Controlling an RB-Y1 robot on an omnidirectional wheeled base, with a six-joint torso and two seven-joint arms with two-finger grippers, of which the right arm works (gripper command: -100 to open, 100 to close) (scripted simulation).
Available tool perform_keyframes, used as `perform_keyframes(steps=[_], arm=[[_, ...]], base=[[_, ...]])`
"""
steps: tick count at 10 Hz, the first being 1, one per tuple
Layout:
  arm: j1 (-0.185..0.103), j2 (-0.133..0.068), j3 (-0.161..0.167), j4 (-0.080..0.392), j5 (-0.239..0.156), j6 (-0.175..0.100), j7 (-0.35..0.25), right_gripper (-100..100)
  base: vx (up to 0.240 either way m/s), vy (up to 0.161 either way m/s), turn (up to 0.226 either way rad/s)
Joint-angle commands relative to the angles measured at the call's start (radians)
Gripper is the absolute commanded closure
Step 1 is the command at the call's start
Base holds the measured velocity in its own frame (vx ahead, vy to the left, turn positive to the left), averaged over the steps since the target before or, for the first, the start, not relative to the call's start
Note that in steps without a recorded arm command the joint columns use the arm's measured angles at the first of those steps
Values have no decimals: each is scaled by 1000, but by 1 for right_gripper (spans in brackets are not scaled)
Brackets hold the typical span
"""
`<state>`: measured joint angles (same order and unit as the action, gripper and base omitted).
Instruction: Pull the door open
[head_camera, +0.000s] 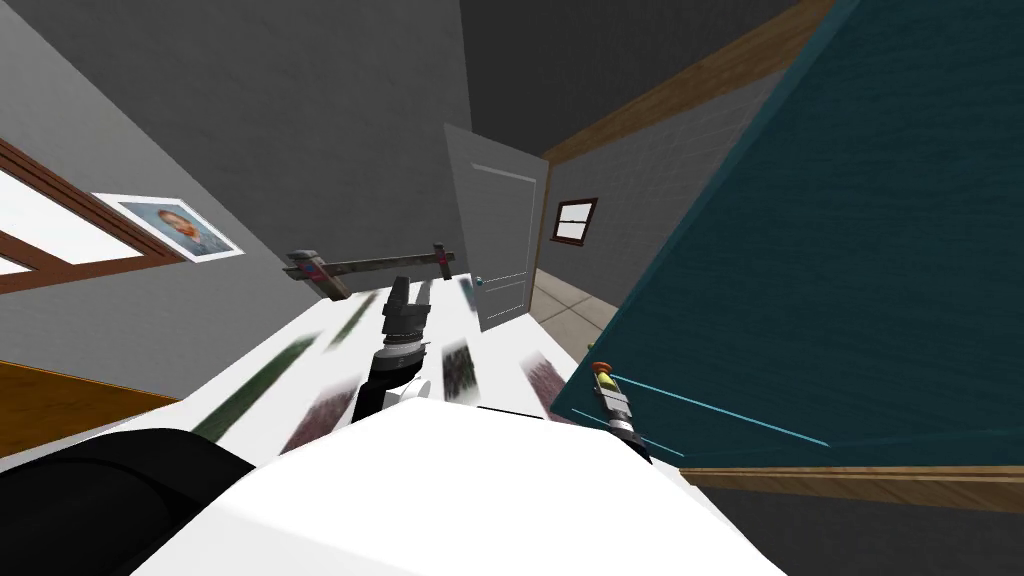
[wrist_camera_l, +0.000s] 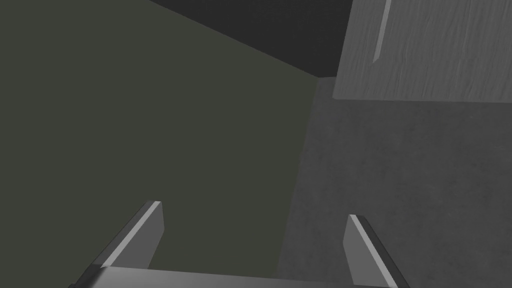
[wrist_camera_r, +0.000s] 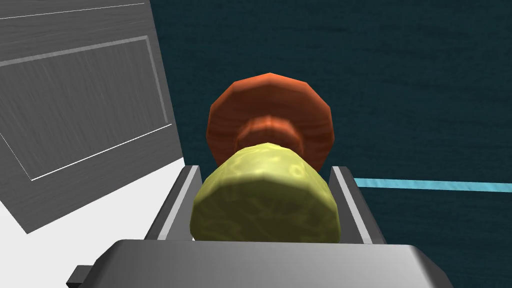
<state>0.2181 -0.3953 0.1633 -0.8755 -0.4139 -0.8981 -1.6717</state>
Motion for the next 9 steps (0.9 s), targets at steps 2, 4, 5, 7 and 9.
perform_keyframes(steps=[2,4,5,7,9], arm=[[24,-27,29,1,18,-37,-39,100],[38,-45,47,0,29,-59,-62,100],[43,-51,52,0,32,-66,-69,100],[47,-54,63,12,40,-77,-78,100],[54,-67,72,22,47,-102,-95,100]], base=[[-246,-24,101],[-197,-33,84],[-191,-58,73],[-115,-23,83],[-217,-52,131]])
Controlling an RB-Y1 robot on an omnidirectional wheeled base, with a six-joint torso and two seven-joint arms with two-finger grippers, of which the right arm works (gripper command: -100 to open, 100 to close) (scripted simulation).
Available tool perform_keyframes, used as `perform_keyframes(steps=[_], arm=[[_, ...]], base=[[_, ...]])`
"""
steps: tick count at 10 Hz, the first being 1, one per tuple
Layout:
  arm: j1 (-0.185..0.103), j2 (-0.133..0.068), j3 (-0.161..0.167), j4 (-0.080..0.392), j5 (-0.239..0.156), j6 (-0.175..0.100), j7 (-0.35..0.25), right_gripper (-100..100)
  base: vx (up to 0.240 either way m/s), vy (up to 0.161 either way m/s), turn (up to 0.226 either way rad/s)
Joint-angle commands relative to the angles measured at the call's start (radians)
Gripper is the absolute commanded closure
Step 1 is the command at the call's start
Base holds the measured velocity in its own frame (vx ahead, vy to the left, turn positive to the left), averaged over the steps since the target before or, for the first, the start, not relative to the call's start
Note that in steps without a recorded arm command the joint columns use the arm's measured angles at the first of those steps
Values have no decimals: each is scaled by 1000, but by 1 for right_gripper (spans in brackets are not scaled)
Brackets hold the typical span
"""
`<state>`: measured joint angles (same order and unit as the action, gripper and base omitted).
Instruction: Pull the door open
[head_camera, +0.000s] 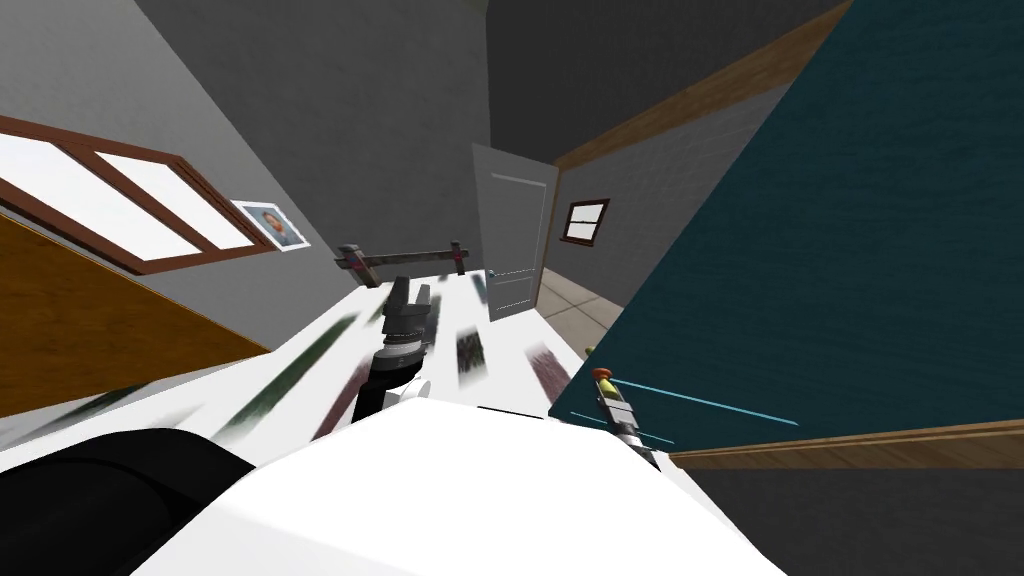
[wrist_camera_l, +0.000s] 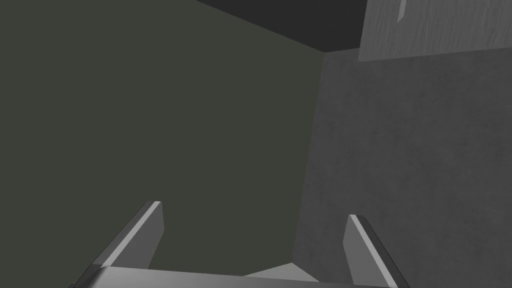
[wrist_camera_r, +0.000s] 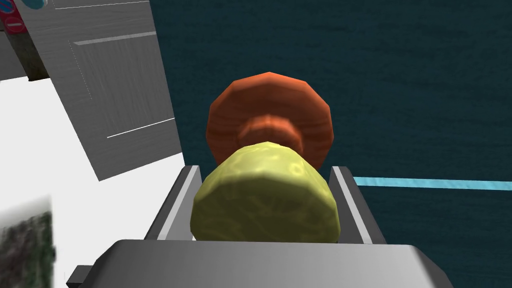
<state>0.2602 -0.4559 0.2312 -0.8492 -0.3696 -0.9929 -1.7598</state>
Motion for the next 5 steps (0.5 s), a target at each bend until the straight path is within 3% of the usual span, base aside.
perform_keyframes(steps=[1,5], arm=[[16,-14,10,1,8,-21,-17,100],[30,-42,32,23,25,-74,-54,100]], base=[[-234,-56,159],[-202,-37,124]])
